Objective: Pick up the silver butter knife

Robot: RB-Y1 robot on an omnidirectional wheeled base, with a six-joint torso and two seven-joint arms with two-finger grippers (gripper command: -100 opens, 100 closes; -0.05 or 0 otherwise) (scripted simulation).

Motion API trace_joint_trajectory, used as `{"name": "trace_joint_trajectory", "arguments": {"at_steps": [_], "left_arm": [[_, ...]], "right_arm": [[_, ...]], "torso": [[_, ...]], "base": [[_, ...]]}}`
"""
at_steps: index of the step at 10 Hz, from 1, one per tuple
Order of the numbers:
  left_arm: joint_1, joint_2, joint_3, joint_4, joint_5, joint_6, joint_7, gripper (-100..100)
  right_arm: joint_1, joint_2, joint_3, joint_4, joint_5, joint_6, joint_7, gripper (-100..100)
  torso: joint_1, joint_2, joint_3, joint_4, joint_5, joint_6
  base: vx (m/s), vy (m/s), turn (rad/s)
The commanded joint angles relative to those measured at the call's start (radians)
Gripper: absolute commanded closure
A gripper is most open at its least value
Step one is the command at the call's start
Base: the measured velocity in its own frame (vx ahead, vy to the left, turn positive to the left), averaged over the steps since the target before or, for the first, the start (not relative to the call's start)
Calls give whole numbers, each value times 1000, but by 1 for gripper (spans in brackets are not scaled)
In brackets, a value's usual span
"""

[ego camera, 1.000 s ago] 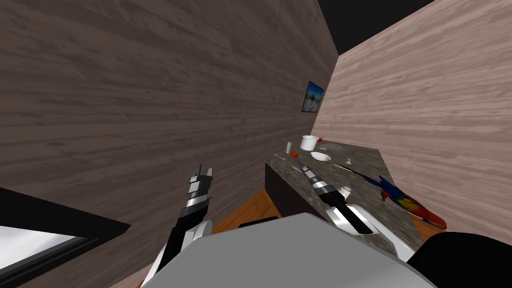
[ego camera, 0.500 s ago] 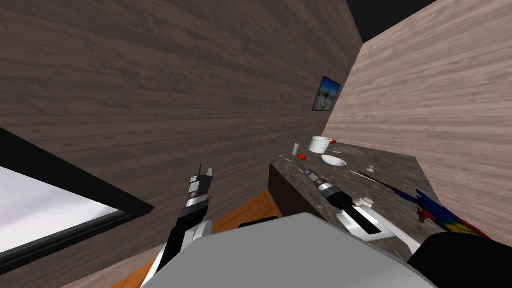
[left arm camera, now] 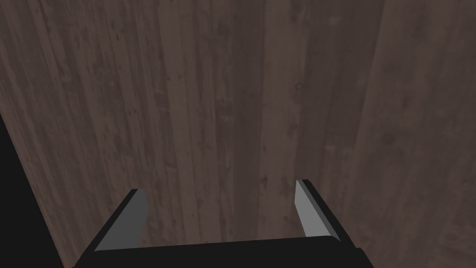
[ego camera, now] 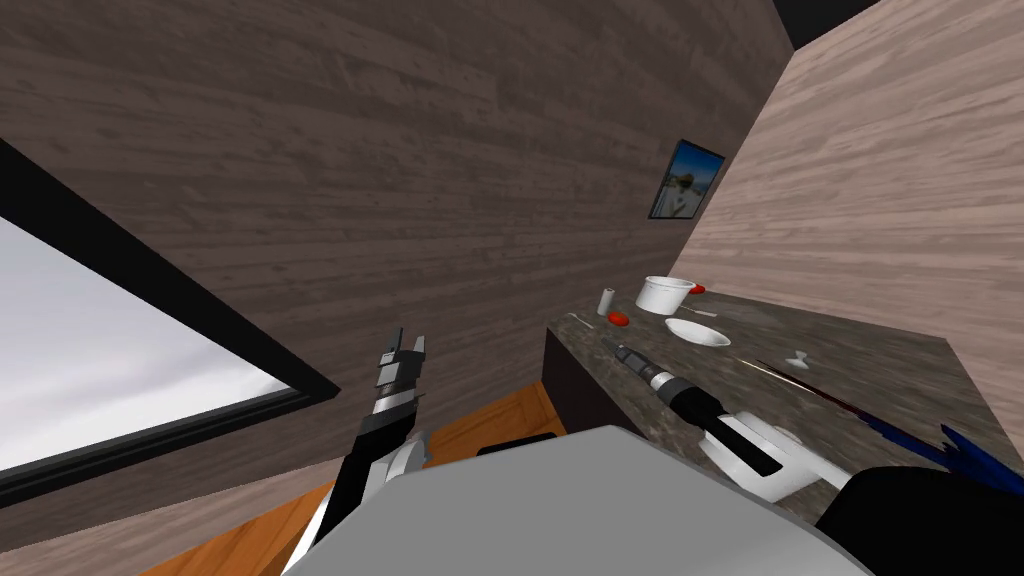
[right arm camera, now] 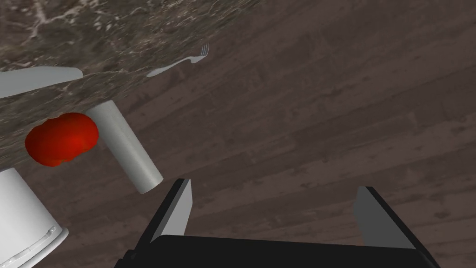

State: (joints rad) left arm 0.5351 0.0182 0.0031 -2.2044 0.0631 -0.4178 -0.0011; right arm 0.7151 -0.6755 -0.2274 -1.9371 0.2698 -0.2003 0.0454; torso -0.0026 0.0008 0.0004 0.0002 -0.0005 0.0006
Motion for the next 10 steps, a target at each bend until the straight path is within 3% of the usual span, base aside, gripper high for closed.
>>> {"name": "trace_joint_trajectory", "arguments": {"at_steps": [1, 6, 10], "left_arm": [[0, 0, 0, 0, 0, 0, 0, 0], [0, 0, 0, 0, 0, 0, 0, 0], [0, 0, 0, 0, 0, 0, 0, 0]], "right_arm": [[5, -29, 2, 9, 3, 8, -3, -100], [38, -185, 50, 89, 37, 38, -7, -100], [50, -273, 84, 126, 51, 48, -11, -100]], "torso": [[0, 0, 0, 0, 0, 0], [-1, 0, 0, 0, 0, 0], [-3, 0, 0, 0, -1, 0]], "base": [[-7, -33, 77], [-15, -54, 136], [-26, -71, 82]]}}
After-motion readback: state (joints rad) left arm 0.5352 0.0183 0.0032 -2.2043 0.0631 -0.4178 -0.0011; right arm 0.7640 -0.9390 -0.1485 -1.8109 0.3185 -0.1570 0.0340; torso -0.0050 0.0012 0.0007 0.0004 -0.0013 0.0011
